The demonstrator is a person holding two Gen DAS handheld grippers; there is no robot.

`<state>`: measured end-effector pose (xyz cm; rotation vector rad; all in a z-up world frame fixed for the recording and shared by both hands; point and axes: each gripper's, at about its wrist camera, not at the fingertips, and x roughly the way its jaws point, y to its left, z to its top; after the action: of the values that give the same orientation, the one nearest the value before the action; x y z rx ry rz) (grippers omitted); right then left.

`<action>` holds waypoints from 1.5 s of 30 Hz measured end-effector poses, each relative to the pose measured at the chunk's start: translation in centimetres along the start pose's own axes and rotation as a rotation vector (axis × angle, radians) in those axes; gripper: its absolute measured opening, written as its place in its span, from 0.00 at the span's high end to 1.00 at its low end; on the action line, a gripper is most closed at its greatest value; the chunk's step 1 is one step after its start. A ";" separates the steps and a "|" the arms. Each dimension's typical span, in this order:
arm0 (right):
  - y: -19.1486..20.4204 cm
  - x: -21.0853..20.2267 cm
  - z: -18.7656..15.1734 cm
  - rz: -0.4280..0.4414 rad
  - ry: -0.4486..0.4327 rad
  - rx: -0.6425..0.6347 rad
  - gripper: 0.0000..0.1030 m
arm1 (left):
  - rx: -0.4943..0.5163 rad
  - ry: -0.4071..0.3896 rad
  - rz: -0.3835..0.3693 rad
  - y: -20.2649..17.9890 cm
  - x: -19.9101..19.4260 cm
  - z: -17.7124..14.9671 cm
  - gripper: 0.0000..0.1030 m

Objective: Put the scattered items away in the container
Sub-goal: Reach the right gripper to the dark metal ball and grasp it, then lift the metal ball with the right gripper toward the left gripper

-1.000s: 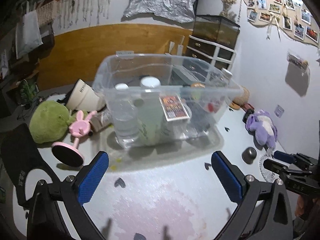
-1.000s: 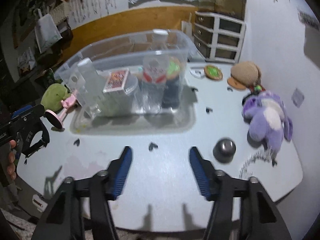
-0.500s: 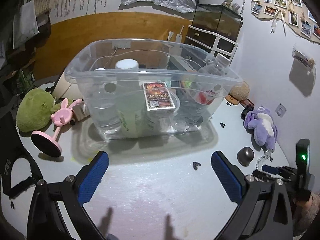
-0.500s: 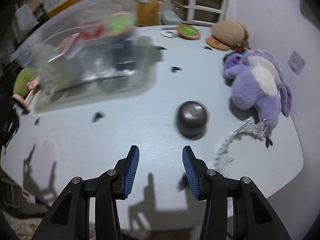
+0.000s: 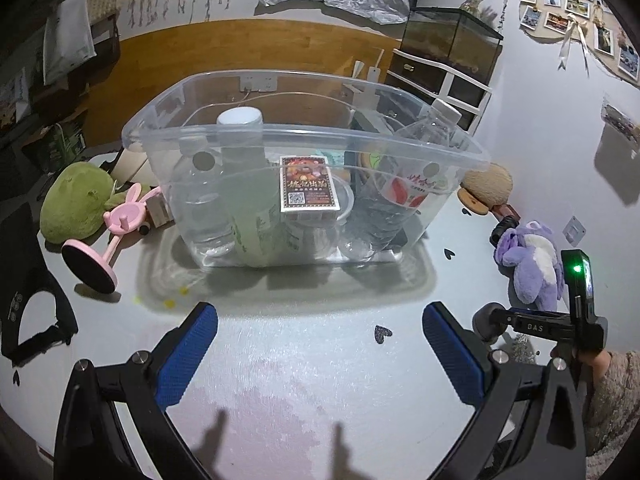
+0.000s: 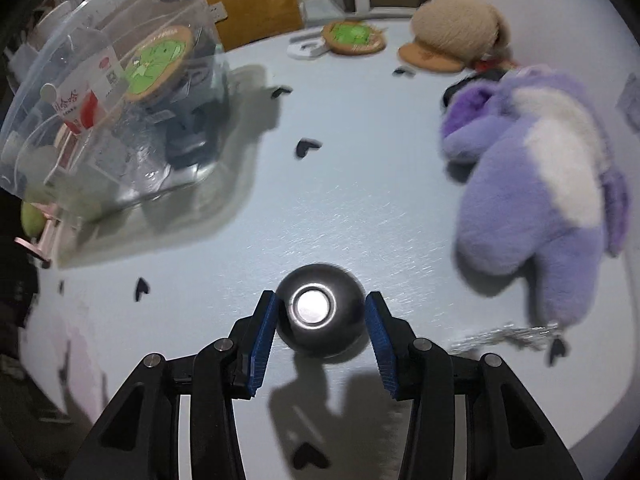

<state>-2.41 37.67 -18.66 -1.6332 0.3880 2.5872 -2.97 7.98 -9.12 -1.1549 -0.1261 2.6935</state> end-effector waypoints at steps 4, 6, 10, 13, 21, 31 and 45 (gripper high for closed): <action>2.4 0.5 -0.6 0.051 0.017 -0.054 0.56 | -0.010 -0.001 0.009 0.4 -0.2 -0.3 0.00; 3.9 0.7 -1.3 0.072 0.024 -0.085 0.56 | -0.012 -0.001 0.011 0.7 -0.3 -0.5 0.00; 7.8 1.2 -2.8 0.126 0.049 -0.166 0.56 | -0.005 0.002 0.014 1.3 -0.5 -1.0 0.00; 11.1 1.4 -4.1 0.165 0.069 -0.240 0.56 | -0.004 0.011 0.020 2.0 -0.6 -1.4 0.01; 18.0 1.9 -7.0 0.246 0.097 -0.366 0.56 | -0.026 0.035 0.020 4.9 -1.5 -2.7 0.03; 21.9 0.4 -9.3 0.365 0.066 -0.405 0.56 | 0.031 0.127 -0.019 6.3 0.8 -4.7 0.18; 15.0 1.7 -9.7 0.162 0.091 -0.144 0.56 | 0.256 0.311 -0.088 2.1 7.3 -8.1 0.18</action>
<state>2.69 20.68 -21.47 -1.8452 0.3608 2.7220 -2.30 7.49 -20.20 -1.4246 0.2043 2.3347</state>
